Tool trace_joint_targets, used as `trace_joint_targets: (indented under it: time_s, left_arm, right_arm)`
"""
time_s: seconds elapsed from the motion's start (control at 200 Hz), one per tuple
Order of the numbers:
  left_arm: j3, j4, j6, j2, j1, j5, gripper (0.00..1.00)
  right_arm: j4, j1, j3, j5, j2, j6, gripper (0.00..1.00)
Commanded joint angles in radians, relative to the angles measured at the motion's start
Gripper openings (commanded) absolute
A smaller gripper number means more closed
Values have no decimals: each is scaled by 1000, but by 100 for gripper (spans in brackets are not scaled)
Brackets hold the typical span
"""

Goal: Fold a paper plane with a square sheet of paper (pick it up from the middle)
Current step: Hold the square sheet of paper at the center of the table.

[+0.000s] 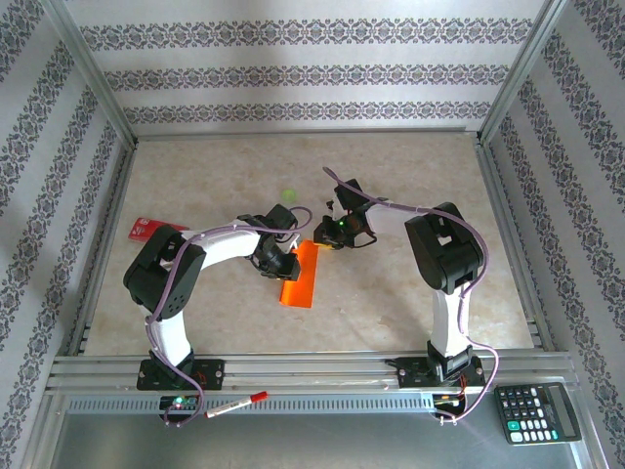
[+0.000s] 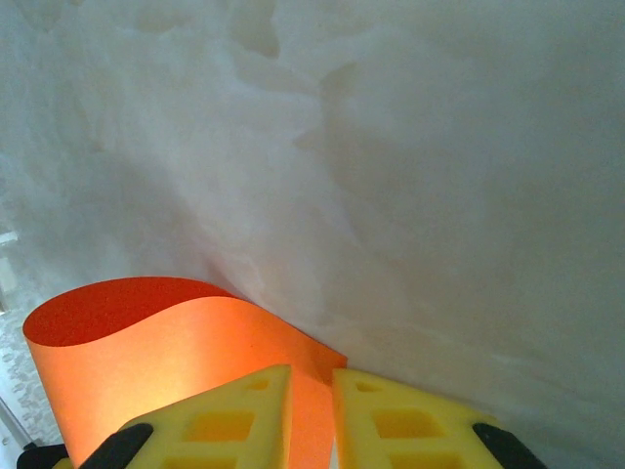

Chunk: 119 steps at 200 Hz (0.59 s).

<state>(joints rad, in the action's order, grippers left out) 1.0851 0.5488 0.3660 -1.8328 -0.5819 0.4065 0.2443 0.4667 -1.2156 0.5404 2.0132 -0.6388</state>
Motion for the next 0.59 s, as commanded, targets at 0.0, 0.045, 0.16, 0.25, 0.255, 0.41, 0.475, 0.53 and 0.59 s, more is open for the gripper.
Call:
trace_joint_targets:
  time_s: [0.0, 0.045, 0.16, 0.25, 0.255, 0.41, 0.475, 0.53, 0.59]
  left_arm:
    - [-47, 112, -21, -73, -10, -89, 22]
    - [-49, 110, -19, -73, -10, -90, 21]
    - [-56, 106, -13, -72, -10, -94, 20]
    - [-59, 101, -9, -72, -10, -96, 20]
    - [-61, 100, -9, -72, -10, -96, 20]
    - [-69, 89, 4, -71, -10, -95, 20]
    - [-73, 85, 7, -70, -10, -97, 20]
    - [-72, 85, 9, -70, -10, -97, 20]
    - [-71, 85, 10, -70, -11, -95, 21]
  right_arm:
    - [-29, -3, -24, -8, 33, 26, 20]
    - [-27, -2, -22, -8, 31, 28, 20]
    - [-27, -6, -13, -9, 23, 28, 20]
    - [-27, -9, -9, -8, 13, 29, 20]
    - [-27, -10, -9, -9, 12, 30, 20]
    - [-25, -11, -2, -8, -8, 30, 20]
    - [-23, -11, -1, -7, -13, 30, 20]
    - [-20, -11, 1, -7, -17, 31, 20]
    - [-21, -12, 1, -5, -20, 32, 20]
